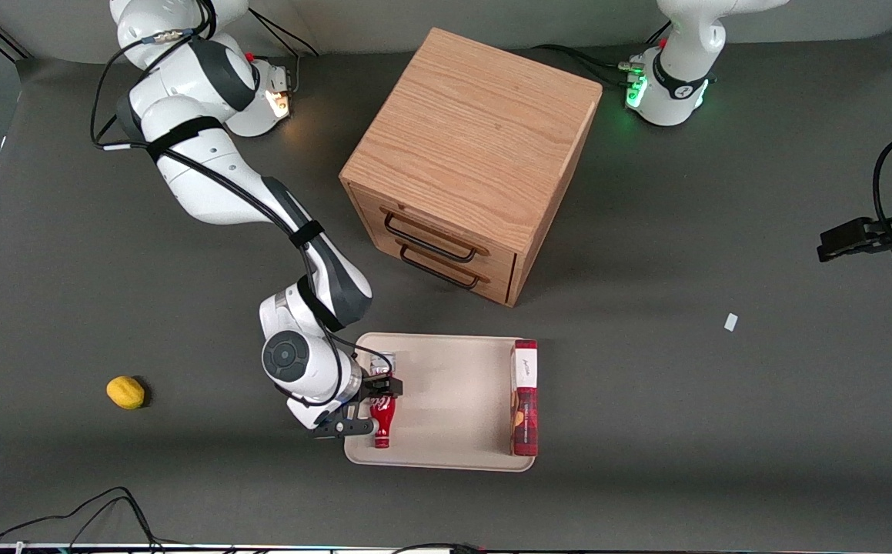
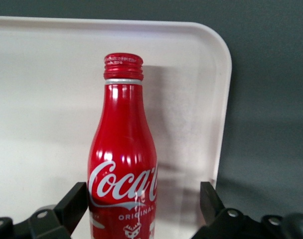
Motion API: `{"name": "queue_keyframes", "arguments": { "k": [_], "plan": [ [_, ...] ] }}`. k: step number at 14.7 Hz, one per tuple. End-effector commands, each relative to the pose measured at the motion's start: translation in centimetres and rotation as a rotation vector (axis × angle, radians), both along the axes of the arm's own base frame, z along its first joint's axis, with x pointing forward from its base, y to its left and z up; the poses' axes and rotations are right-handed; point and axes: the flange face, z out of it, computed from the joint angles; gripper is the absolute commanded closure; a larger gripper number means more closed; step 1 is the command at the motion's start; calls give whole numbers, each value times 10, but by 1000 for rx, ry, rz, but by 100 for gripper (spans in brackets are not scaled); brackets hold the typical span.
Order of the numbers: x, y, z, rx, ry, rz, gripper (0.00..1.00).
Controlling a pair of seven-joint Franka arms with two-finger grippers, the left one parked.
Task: Place coke bottle on tray
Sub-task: 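Open the right gripper and release the bottle on the tray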
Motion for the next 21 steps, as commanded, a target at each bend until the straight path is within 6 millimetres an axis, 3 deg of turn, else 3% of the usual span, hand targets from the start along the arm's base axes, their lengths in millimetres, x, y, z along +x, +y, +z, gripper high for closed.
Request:
{"name": "queue_keyframes", "arguments": {
  "k": [1, 4, 6, 9, 13, 16, 21],
  "plan": [
    [0, 4, 4, -10, -19, -17, 0],
    [1, 5, 10, -8, -26, -17, 0],
    [4, 5, 27, -2, -49, -12, 0],
    [11, -3, 83, -11, -99, -1, 0],
    [6, -42, 168, -26, -101, -37, 0],
    [-26, -76, 229, -60, -104, -57, 0],
    [-95, -151, 303, -60, -44, -105, 0]
  ]
}}
